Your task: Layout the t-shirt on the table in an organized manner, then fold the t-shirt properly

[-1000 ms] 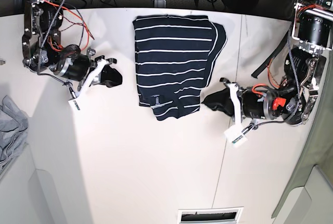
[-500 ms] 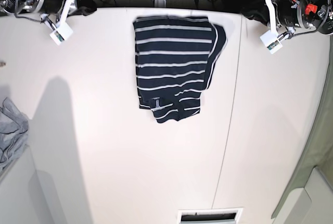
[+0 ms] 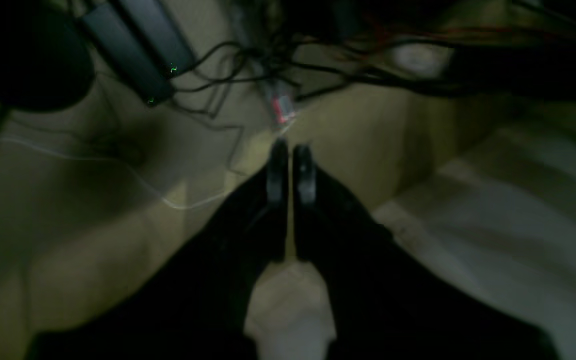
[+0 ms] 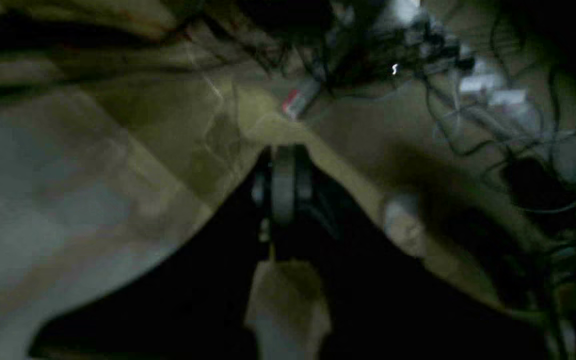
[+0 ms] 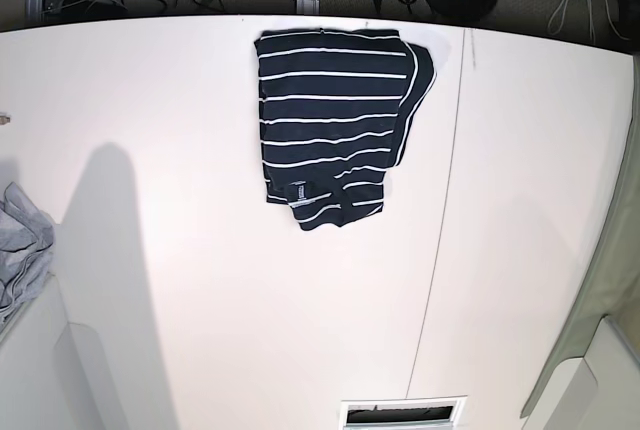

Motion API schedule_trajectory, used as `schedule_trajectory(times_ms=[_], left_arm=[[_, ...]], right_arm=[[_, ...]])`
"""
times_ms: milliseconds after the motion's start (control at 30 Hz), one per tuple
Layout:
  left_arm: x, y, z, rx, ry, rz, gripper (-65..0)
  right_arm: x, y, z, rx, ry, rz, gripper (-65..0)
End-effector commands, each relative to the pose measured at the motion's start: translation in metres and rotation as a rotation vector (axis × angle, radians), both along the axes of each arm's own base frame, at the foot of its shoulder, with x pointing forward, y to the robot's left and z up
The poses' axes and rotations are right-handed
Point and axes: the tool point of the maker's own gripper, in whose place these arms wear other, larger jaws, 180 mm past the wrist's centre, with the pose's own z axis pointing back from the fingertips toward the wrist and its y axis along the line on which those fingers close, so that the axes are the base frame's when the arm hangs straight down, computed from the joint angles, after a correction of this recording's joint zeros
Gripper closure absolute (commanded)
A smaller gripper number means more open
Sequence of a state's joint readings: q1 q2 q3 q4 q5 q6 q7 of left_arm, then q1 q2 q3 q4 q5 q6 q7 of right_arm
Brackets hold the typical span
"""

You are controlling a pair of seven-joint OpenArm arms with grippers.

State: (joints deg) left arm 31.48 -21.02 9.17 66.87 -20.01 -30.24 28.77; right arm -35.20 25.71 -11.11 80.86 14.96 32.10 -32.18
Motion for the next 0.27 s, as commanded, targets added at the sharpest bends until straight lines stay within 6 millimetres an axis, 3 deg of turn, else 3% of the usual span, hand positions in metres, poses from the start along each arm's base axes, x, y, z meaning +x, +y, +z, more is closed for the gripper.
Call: schedule_trajectory(times_ms=[0, 133, 233], left_arm=[[0.001, 0.004, -0.007, 0.015, 0.016, 0.0, -2.6], [0.0, 0.004, -0.036, 0.037, 0.057, -0.048, -2.6], [0.005, -0.008, -0.048, 0.025, 0.065, -0.066, -2.6]], right_arm=[[-0.003, -0.004, -0.007, -0.004, 0.019, -0.008, 0.0], [-0.012, -0.005, -0.041, -0.038, 0.12, -0.054, 0.0], [0.0, -0.001, -0.057, -0.043, 0.137, -0.101, 0.0]])
